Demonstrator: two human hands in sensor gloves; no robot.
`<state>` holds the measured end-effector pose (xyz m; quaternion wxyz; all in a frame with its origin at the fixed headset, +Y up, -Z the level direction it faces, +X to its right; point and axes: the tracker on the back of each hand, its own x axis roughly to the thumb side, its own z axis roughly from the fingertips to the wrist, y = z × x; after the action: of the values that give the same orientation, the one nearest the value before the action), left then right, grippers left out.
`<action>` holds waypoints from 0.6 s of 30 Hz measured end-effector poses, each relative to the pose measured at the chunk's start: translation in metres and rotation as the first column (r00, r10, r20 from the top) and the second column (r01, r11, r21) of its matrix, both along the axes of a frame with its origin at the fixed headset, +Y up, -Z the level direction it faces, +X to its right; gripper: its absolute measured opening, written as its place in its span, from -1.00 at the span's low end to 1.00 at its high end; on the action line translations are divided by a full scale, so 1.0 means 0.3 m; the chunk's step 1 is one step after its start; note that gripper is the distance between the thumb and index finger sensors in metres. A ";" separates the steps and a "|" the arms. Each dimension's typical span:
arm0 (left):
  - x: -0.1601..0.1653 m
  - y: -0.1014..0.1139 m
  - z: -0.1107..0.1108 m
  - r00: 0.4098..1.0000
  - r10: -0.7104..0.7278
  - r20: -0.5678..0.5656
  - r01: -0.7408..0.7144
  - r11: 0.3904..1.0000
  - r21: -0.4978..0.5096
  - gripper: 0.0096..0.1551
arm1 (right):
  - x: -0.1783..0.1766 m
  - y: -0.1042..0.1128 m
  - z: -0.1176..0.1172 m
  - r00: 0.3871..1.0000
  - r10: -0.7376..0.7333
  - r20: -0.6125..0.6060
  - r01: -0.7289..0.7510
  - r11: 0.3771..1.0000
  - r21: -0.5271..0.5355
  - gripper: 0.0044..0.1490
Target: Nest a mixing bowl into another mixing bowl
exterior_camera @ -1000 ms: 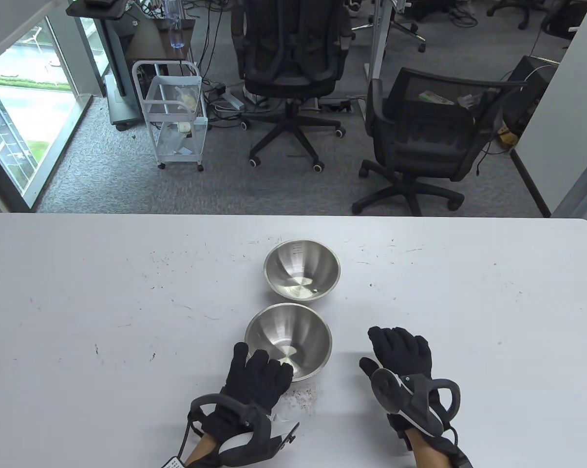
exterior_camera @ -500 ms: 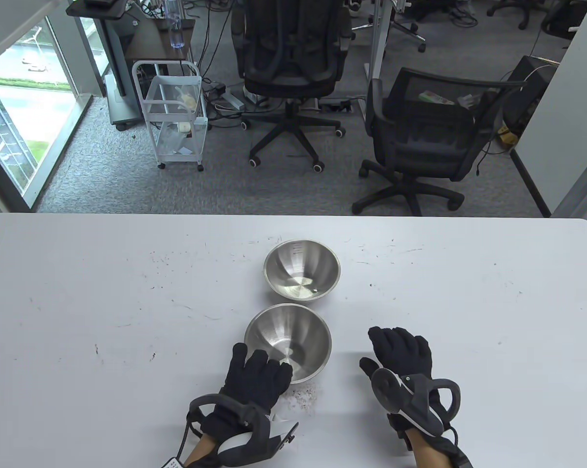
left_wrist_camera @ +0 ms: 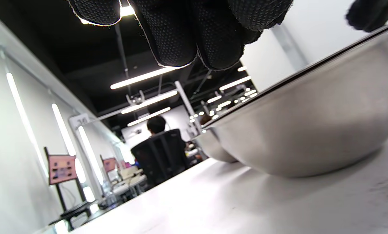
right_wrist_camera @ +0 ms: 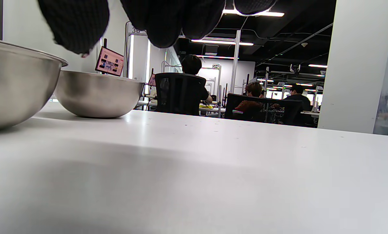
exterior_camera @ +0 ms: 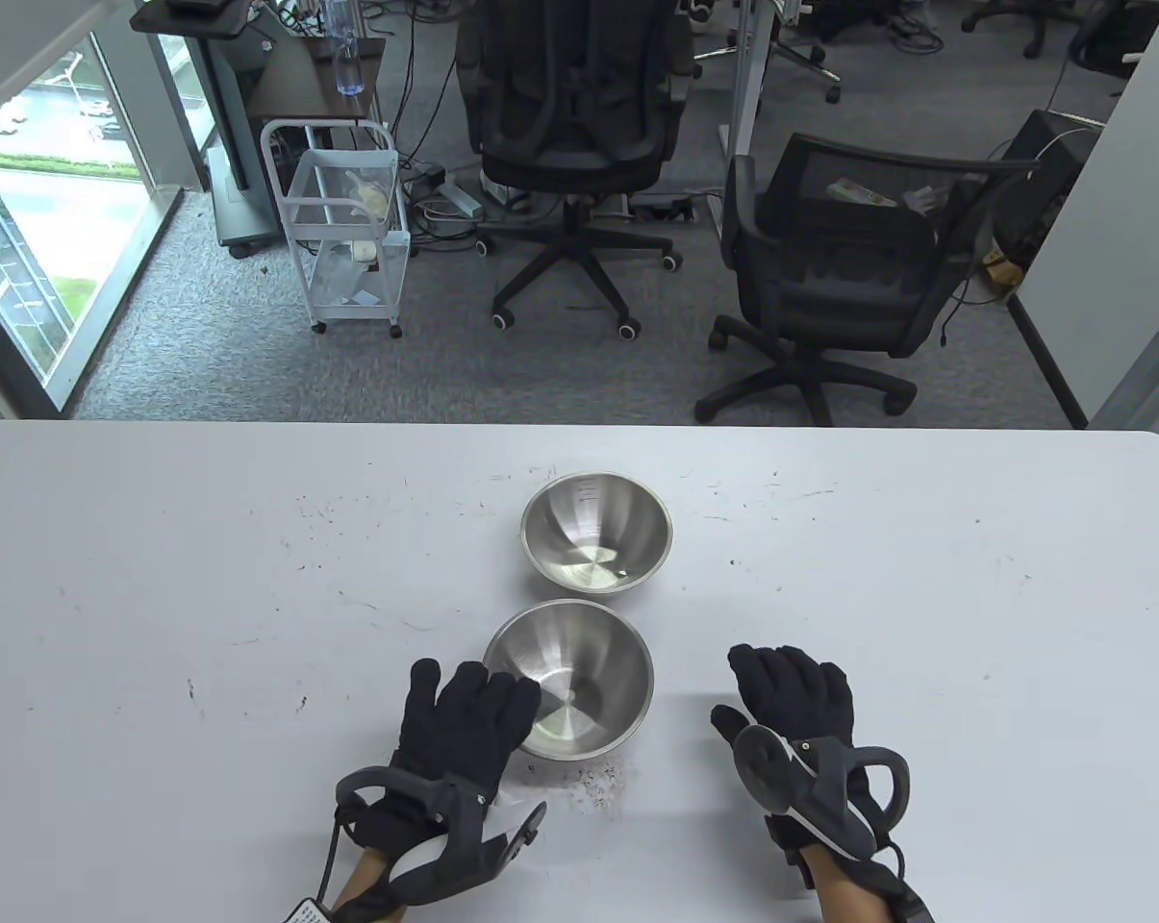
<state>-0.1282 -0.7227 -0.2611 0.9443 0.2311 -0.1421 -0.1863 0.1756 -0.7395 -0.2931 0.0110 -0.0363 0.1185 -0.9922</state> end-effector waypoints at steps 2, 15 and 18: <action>-0.032 0.004 -0.012 0.999 0.023 -0.027 -0.023 1.000 0.006 -0.38 | 0.000 0.000 0.000 1.000 -0.001 0.000 0.001 1.000 0.001 -0.12; -0.228 0.012 -0.063 0.970 0.155 -0.186 -0.161 0.987 -0.021 -0.35 | 0.004 0.000 0.000 1.000 -0.006 -0.001 0.006 1.000 -0.002 -0.12; -0.241 0.010 -0.064 0.967 0.159 -0.197 -0.167 0.985 -0.029 -0.35 | -0.002 0.004 0.005 1.000 -0.001 -0.010 0.001 1.000 0.006 -0.12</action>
<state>-0.2006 -0.7199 -0.2803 0.9707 0.2014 -0.0340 -0.1265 0.1749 -0.7381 -0.2916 0.0100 -0.0413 0.1217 -0.9917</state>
